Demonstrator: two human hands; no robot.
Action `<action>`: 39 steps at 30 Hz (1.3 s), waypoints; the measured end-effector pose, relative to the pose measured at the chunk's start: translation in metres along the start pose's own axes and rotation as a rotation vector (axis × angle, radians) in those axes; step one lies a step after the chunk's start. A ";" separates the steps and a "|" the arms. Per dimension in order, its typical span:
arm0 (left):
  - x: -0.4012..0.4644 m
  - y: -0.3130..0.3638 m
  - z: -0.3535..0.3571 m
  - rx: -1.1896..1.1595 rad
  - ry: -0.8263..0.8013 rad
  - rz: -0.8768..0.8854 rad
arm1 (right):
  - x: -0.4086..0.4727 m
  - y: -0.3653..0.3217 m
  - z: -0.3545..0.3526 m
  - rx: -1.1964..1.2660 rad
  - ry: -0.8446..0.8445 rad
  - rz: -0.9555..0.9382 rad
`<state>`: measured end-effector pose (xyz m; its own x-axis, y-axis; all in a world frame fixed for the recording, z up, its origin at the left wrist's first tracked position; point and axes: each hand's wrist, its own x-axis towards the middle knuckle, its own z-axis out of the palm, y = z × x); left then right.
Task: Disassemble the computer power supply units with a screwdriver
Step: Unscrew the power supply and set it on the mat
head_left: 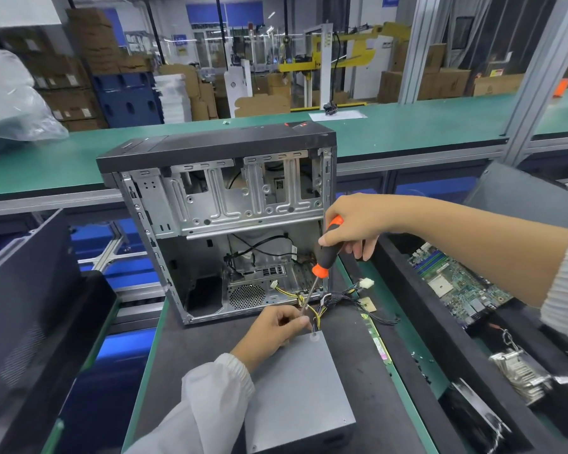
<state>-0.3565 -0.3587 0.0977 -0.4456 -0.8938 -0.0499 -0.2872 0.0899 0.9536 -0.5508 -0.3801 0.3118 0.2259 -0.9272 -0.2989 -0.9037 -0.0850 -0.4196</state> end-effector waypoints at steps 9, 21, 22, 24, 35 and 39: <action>0.015 0.000 0.013 0.628 0.017 0.166 | -0.004 0.015 -0.002 -0.025 0.012 0.058; 0.014 0.013 0.031 1.452 -0.124 0.403 | -0.009 0.031 0.005 -0.107 0.025 0.094; 0.014 0.016 0.032 1.359 -0.057 0.343 | -0.011 0.030 0.007 -0.103 0.030 0.081; 0.011 0.018 0.029 1.098 0.101 0.193 | -0.015 0.028 0.013 -0.089 0.061 0.054; -0.054 -0.005 -0.041 -0.562 0.368 -0.275 | -0.030 0.037 0.096 -0.015 0.256 -0.073; -0.087 -0.026 -0.048 -0.439 0.421 -0.459 | -0.040 0.046 0.139 0.197 0.331 0.018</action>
<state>-0.2692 -0.3040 0.0912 0.0233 -0.8992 -0.4369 0.0368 -0.4360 0.8992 -0.5506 -0.2967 0.1852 0.0522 -0.9982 -0.0280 -0.8122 -0.0261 -0.5828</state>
